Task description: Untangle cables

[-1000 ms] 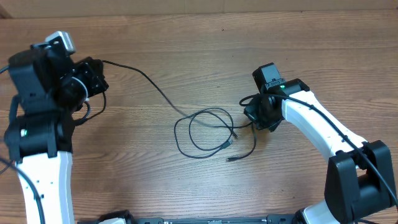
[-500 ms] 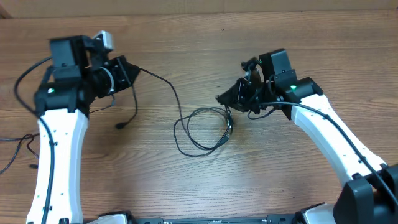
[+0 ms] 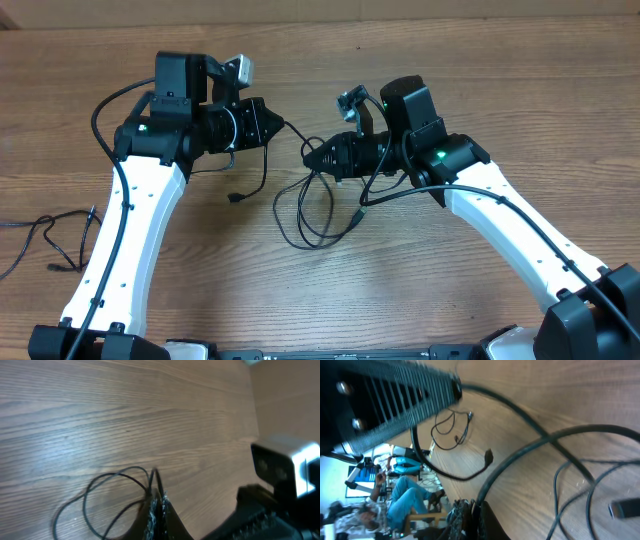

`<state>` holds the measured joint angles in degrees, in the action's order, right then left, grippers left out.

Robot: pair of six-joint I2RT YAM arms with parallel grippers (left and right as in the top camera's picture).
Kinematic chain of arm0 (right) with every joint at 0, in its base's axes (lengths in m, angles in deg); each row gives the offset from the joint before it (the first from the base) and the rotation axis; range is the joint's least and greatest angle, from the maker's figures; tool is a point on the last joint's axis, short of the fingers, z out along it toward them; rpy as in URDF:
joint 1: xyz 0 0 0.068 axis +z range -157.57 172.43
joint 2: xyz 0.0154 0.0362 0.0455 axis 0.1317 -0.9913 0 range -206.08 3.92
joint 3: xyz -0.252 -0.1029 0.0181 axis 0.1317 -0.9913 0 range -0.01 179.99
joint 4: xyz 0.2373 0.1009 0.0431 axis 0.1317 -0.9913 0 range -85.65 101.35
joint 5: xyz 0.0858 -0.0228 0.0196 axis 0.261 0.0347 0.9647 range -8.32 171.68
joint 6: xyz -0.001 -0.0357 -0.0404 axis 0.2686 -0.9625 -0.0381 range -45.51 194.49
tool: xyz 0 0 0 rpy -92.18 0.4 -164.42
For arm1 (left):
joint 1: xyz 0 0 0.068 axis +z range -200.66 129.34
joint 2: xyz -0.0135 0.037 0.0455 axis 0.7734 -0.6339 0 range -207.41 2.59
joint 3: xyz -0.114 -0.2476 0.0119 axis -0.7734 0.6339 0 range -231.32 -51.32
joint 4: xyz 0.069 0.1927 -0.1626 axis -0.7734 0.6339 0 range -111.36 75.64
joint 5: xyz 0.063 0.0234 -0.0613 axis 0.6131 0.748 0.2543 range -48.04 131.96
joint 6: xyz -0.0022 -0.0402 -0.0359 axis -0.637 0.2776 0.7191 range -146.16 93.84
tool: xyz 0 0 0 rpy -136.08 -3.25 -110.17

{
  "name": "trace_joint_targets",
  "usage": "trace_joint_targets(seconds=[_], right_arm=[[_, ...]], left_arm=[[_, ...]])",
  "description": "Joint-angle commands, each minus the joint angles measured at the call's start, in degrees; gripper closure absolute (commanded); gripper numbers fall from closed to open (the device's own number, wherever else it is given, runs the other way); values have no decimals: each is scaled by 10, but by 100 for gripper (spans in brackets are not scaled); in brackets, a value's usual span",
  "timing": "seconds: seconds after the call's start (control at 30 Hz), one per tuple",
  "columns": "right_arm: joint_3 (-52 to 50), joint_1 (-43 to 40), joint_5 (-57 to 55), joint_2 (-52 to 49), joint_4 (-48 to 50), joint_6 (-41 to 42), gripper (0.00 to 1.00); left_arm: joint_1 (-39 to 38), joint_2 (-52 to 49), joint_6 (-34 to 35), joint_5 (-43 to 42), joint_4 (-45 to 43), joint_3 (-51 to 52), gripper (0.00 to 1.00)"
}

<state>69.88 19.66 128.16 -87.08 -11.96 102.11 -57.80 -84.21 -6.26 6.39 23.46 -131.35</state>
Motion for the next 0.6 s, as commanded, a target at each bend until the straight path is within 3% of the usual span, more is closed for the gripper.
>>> trace_joint_targets(seconds=[0.0, 0.07, 0.1, 0.23, 0.33, 0.57], right_arm=[[16, -2, 17, 11, 19, -18, 96], [16, 0, 30, 11, 23, -18, 96], [16, 5, 29, 11, 23, -21, 96], [16, 18, 9, 11, 23, -24, 96], [16, 20, 1, 11, 20, -24, 96], [16, 8, -128, 11, -75, -24, 69]], left_arm=[[1, -2, -15, -42, -2, -12, 96], [1, -2, 66, -18, -6, -12, 96], [1, -2, 152, 1, -7, -12, 96], [0, -2, 281, 2, -6, -12, 96], [0, -2, 314, 18, -4, -12, 96], [0, -2, 313, 96, 38, -12, 96]])
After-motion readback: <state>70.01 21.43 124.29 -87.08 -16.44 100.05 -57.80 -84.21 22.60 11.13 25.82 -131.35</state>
